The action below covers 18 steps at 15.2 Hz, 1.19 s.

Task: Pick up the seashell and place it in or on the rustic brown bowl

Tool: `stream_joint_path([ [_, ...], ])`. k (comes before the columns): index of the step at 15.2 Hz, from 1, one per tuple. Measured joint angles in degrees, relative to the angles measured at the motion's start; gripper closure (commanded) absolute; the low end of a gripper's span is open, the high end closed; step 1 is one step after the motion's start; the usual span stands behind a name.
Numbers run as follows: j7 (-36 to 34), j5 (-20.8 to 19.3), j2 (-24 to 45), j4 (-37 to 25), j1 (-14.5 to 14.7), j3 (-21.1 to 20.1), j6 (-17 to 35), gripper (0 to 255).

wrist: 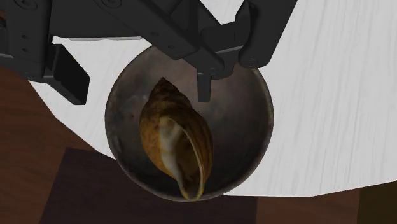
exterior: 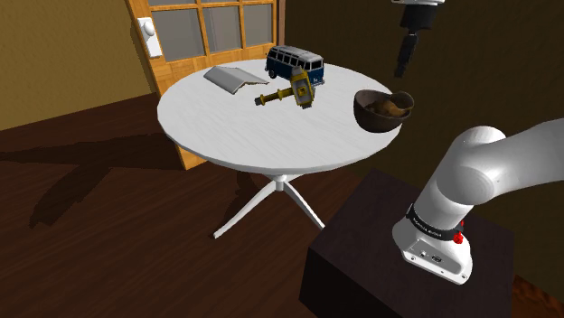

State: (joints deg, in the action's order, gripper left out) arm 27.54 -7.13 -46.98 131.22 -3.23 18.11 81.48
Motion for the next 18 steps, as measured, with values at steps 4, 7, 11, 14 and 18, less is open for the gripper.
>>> stream_joint_path([
  [4, 11.8, -0.4, 6.2, -2.2, 3.5, 8.0, -1.9, 0],
  [7, 12.8, -0.8, 5.8, 0.0, 3.6, 8.7, -0.6, 0],
  [11, 12.7, -1.1, 4.8, 3.6, 3.2, 8.8, 1.8, 0],
  [14, 12.6, -1.2, 4.5, 4.3, 3.1, 8.9, 2.3, 0],
  [18, 12.6, -1.3, 4.5, 4.4, 3.1, 8.9, 2.3, 255],
])
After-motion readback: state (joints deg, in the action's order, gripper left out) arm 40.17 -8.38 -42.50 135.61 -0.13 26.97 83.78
